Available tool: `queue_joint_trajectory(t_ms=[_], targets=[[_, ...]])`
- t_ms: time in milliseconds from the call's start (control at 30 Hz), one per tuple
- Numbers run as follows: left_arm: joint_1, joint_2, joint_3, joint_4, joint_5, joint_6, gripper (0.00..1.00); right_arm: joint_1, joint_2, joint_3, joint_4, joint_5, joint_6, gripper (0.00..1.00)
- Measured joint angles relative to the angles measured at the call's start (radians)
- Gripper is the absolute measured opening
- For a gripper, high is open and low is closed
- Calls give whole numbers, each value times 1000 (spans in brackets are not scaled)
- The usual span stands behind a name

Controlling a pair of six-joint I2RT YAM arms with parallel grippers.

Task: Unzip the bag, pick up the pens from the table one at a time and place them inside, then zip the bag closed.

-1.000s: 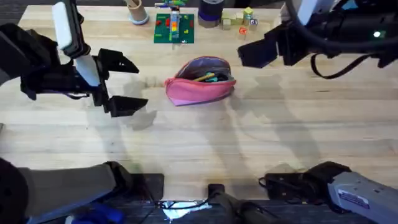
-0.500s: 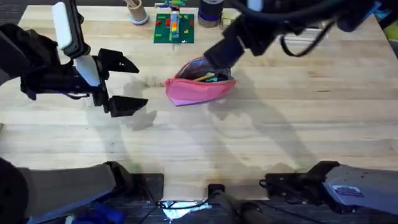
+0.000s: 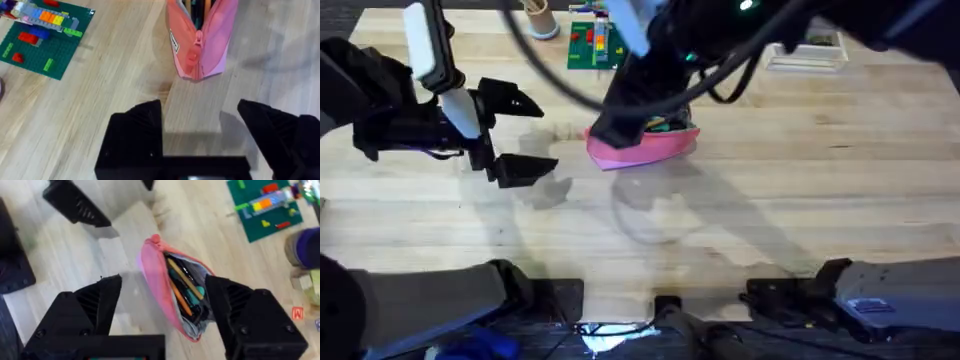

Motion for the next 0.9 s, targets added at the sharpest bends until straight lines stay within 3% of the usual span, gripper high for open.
queue_joint_trajectory(t_ms=[400,667,900], targets=[[0,0,0,0,0,0,950,24,56,0,10,0,-39,995],[0,0,0,0,0,0,950,24,71,1,69,0,11,996],[0,0,0,0,0,0,950,24,164,2,138,0,60,996]])
